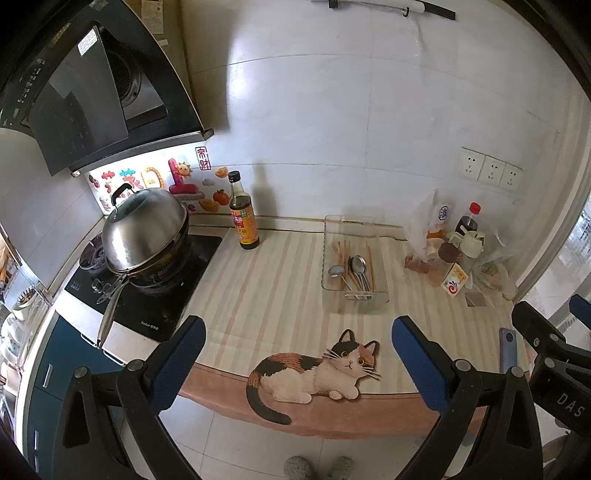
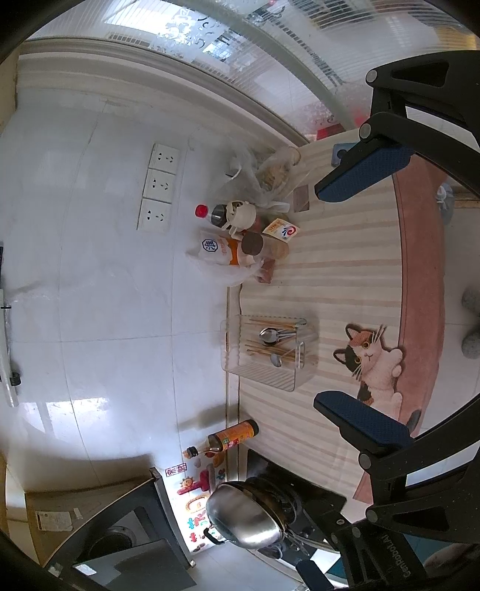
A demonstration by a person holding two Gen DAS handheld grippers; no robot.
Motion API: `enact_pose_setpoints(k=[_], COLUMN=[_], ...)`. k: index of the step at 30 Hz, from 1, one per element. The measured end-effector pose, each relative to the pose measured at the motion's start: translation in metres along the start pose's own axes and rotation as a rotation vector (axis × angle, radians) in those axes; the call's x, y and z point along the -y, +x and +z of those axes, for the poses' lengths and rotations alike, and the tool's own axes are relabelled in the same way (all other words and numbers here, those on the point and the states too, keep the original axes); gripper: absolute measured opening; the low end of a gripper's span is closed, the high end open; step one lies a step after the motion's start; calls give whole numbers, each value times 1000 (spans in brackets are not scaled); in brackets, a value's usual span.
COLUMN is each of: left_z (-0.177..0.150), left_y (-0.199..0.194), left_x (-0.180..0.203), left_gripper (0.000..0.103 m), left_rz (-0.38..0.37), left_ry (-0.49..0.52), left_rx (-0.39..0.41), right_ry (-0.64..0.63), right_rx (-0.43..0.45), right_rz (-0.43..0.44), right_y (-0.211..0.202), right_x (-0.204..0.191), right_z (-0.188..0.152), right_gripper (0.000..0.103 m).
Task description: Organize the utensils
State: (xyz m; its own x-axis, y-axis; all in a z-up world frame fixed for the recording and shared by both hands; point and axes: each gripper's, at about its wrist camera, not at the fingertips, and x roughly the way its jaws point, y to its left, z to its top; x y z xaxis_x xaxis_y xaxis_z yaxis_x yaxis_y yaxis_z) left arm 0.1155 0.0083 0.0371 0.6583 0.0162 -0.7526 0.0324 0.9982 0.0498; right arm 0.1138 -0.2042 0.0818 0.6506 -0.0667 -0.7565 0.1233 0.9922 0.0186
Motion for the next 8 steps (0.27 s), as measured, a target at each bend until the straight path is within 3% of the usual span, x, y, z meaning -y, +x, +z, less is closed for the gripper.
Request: enact_pose_setpoints(k=[8], left_z=[0], left_y=[-3], left_x=[5], left_gripper=[103], left_rz=[-16], left_ry=[-2], left_rx=[9], right_ry=[1], right_rx=[0], right_rz=[0], right_y=[0], right_x=[0], right_z=[0], right_gripper=[103])
